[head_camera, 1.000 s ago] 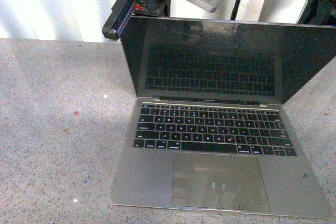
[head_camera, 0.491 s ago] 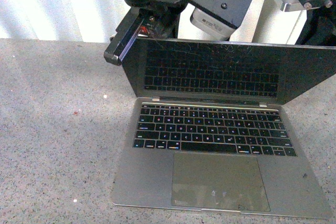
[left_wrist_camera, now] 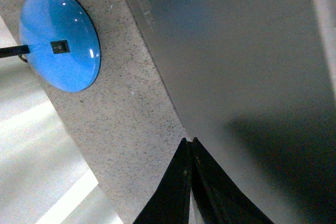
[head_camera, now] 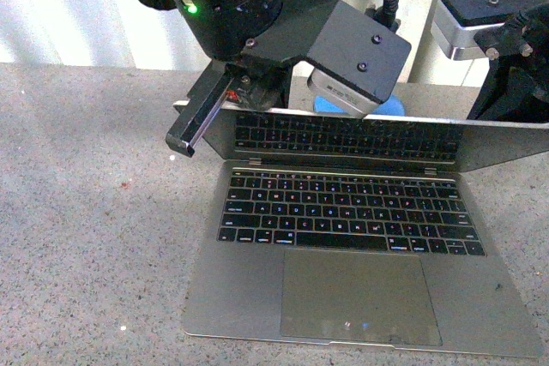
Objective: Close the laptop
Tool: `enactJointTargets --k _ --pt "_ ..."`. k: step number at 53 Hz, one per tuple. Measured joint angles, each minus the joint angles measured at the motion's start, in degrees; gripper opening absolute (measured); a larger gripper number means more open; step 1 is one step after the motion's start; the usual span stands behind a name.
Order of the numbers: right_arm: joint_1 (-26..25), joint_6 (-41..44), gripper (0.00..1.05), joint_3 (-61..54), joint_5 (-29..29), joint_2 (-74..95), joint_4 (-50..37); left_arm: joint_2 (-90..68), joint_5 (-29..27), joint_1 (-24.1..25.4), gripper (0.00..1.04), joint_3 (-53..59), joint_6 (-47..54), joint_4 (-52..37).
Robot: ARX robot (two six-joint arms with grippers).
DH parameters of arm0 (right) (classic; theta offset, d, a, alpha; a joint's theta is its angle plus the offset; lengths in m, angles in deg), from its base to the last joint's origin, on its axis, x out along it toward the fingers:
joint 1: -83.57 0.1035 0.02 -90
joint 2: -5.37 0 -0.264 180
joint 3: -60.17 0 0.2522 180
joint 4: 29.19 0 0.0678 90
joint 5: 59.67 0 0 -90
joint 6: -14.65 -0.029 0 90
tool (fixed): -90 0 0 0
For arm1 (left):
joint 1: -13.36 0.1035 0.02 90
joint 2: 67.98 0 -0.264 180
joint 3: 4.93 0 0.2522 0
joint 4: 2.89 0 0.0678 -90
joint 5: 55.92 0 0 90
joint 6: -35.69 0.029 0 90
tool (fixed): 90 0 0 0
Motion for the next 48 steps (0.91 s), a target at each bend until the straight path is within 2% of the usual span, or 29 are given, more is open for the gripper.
enactJointTargets --k 48 --pt "-0.2 0.1 0.03 -12.1 2.7 2.9 -9.9 -0.2 5.2 -0.9 0.04 15.9 -5.7 -14.0"
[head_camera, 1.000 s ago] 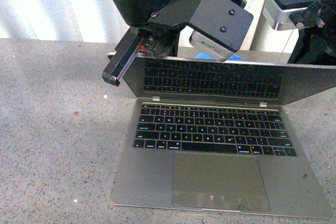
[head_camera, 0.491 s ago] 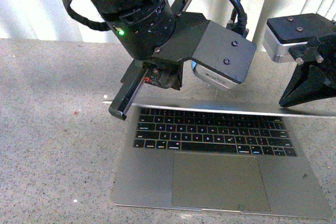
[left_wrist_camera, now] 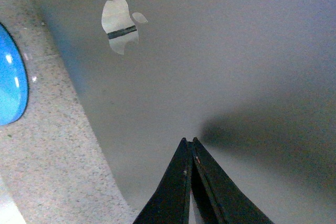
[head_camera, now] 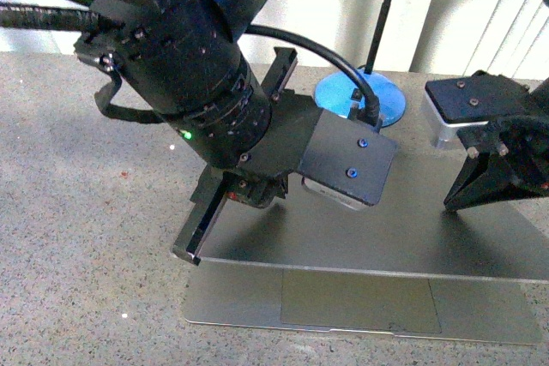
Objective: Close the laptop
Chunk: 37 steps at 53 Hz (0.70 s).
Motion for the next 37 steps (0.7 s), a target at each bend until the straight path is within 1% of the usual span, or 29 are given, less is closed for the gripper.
enactJointTargets --k 18,37 --pt "0.8 -1.1 0.03 -5.7 1.3 3.6 -5.4 -2.6 1.2 -0.6 0.04 4.2 -1.5 -3.5" --pt "0.9 -1.4 0.03 -6.4 1.7 3.9 -6.3 -3.6 1.5 -0.9 0.04 5.9 -2.0 -4.3"
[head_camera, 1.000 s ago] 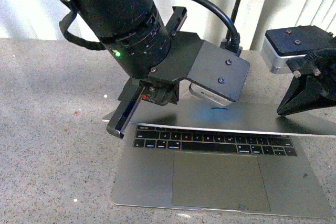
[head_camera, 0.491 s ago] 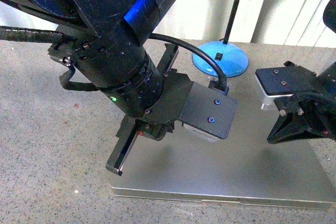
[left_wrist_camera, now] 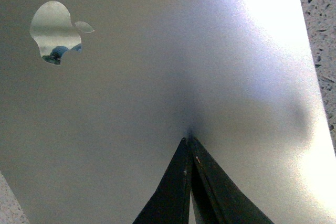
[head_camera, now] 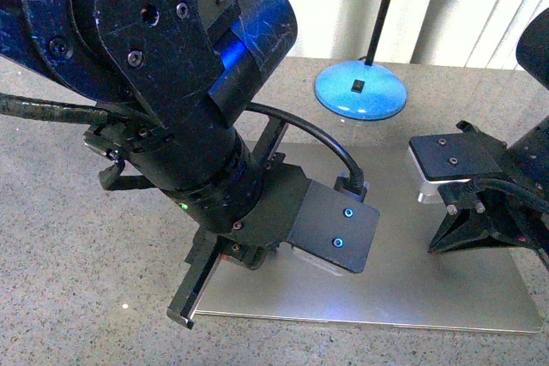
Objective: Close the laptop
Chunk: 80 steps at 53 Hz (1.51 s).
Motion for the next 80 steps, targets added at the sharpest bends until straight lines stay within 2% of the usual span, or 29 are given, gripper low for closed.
enactJointTargets --k 16,27,41,45,51,57,65,67,71,80 --pt "0.0 -0.3 0.03 0.0 0.3 -0.3 0.0 0.3 0.5 0.1 0.04 -0.3 -0.4 0.3" --pt "0.0 -1.6 0.03 0.1 3.3 -2.1 -0.5 2.8 1.0 0.5 0.04 -0.9 -0.7 0.6" --pt "0.0 -7.5 0.03 -0.3 10.5 -10.4 -10.5 11.9 8.3 3.2 0.04 -0.7 -6.3 -5.7" --pt "0.3 -9.4 0.03 -1.3 12.0 -13.0 -14.6 14.2 10.7 4.2 0.04 -0.3 -8.5 -9.0" --pt "0.9 -15.5 0.03 -5.2 11.4 -17.5 -29.5 17.5 14.7 6.6 0.04 0.6 -14.2 -17.3" --pt "2.1 -24.3 0.03 -9.0 9.9 -22.0 -46.2 20.1 14.4 9.5 0.04 1.4 -22.7 -26.4" --pt "2.9 -36.8 0.03 -11.9 5.8 -28.1 -63.4 23.2 6.4 14.1 0.04 3.4 -37.7 -40.4" --pt "2.9 -40.4 0.03 -12.4 4.2 -30.0 -67.4 25.2 3.6 16.2 0.04 4.8 -44.1 -43.7" --pt "2.2 -48.5 0.03 -13.9 -1.1 -34.6 -73.9 30.1 0.0 20.1 0.04 7.8 -54.9 -45.2" --pt "-0.9 -59.1 0.03 -16.5 -10.4 -40.3 -75.8 39.5 -3.6 28.1 0.04 12.7 -69.4 -43.8"
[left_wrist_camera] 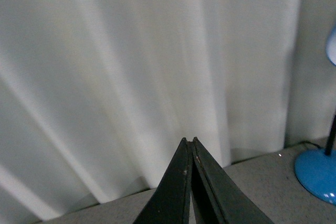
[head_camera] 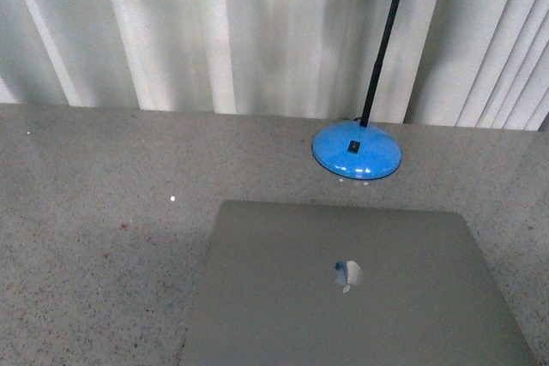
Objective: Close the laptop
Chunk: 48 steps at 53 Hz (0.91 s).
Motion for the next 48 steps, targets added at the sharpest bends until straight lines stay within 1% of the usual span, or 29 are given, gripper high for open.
enactJointTargets --k 5,11,12,14,19,20,22,23,24,26,33,36,41,48 --pt "-2.3 -5.7 0.03 -1.8 -3.5 -3.1 1.6 3.4 -1.8 4.9 0.04 1.4 -3.7 0.5" --pt "-4.4 -9.7 0.03 -3.6 -5.7 -5.8 3.5 6.8 -1.2 12.4 0.04 3.0 -7.7 3.0" --pt "-5.0 -11.1 0.03 -4.2 -6.3 -6.7 4.4 7.6 -1.1 14.3 0.04 3.4 -8.7 4.1" --pt "-5.8 -12.3 0.03 -5.1 -6.3 -7.9 5.0 9.0 -0.5 17.4 0.04 4.3 -10.1 5.8" --pt "-7.1 -14.2 0.03 -6.4 -6.1 -10.3 5.8 11.0 0.7 21.1 0.04 5.7 -12.0 7.5" --pt "-7.4 -14.4 0.03 -6.7 -5.9 -10.8 5.9 11.5 1.6 21.8 0.04 5.9 -12.3 8.0" --pt "-7.8 -15.8 0.03 -6.7 -6.5 -12.0 7.7 13.0 7.0 23.4 0.04 6.8 -13.2 9.5" --pt "-7.9 -17.9 0.03 -6.4 -8.9 -13.4 11.8 14.5 10.5 23.9 0.04 8.3 -13.6 9.6" --pt "-8.2 -20.1 0.03 -6.6 -10.6 -15.0 15.8 16.2 13.1 24.1 0.04 10.1 -13.7 9.5" --pt "-8.7 -23.1 0.03 -8.9 -11.0 -17.9 19.3 19.0 13.7 23.4 0.04 13.7 -14.0 8.5" --pt "-8.2 -26.5 0.03 -19.5 -12.1 -24.8 15.3 26.0 9.8 18.9 0.04 24.6 -14.4 4.9" --pt "-5.9 -26.8 0.03 -24.5 -15.3 -27.2 13.6 28.6 7.7 16.8 0.04 29.0 -14.6 3.7" --pt "-4.6 -26.8 0.03 -29.2 -15.2 -30.0 12.2 32.0 5.4 14.6 0.04 33.5 -14.8 2.8" --pt "-4.5 -27.0 0.03 -34.4 -15.6 -33.9 10.9 36.3 2.7 11.7 0.04 38.3 -14.9 2.3"
